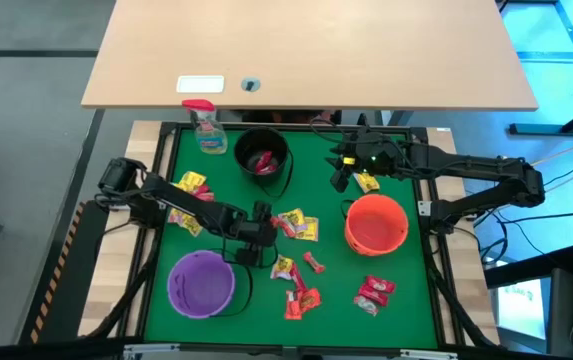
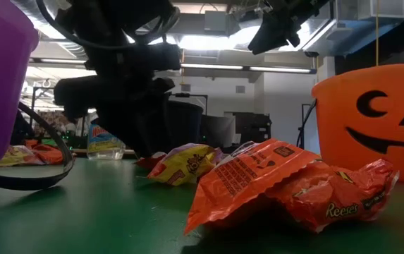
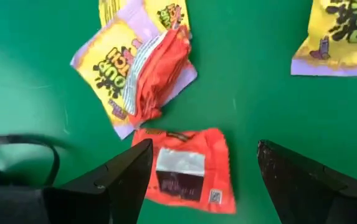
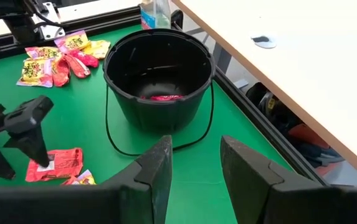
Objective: Sort candy
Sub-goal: Put the orange candy into the orange bucket
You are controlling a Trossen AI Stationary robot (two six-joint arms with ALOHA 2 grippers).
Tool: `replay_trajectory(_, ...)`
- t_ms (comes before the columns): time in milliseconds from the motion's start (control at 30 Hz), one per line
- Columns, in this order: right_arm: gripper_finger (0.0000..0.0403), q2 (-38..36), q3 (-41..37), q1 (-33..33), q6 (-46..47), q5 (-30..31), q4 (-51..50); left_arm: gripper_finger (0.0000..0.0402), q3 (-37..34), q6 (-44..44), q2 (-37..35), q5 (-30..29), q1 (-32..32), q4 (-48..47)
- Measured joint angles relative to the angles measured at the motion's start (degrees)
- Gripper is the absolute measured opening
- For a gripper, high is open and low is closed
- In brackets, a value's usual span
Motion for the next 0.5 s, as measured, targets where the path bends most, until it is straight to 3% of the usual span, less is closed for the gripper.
replay_trajectory(500,0.0133,0.0,0.0,0.0,0.0,-2.6,-0.1,0.0268,0.1,0.1,3.0,0.7,2.6,-0.8)
